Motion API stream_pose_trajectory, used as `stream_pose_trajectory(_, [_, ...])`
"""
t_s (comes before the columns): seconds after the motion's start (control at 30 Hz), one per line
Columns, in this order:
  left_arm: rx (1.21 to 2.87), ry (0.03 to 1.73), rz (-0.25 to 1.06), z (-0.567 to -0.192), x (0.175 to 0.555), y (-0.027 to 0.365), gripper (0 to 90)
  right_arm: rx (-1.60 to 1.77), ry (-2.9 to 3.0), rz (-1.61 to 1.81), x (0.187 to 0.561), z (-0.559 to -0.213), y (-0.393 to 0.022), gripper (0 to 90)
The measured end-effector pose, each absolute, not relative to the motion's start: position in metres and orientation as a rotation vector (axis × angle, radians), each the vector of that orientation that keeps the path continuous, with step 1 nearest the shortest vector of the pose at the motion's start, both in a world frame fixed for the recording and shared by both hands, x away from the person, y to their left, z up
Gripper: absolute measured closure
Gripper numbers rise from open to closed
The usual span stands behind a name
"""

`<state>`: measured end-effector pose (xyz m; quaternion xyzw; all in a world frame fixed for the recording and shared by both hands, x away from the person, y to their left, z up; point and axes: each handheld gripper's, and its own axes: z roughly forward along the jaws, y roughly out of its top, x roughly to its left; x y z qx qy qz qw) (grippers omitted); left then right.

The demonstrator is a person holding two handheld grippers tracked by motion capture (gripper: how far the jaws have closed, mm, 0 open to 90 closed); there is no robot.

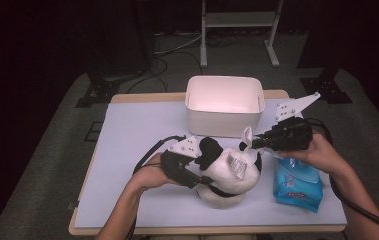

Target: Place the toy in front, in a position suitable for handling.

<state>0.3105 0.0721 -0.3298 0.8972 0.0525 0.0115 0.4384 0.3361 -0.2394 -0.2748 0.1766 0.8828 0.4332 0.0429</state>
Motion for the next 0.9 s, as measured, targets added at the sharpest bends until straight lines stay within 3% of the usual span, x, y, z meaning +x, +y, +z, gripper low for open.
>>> stream_pose_trajectory(0.27, [2.225,0.145,0.026,-0.329,0.312,0.071,42.9,0.450,2.744,1.329,0.333,-0.276,-0.221,83.5])
stream_pose_trajectory(0.67, [2.231,0.163,0.034,-0.328,0.314,0.078,42.9,0.540,2.753,1.326,0.332,-0.277,-0.249,83.5])
stream_pose_trajectory(0.9, [2.231,0.159,0.055,-0.322,0.314,0.078,43.1,0.516,2.756,1.363,0.331,-0.277,-0.245,83.5])
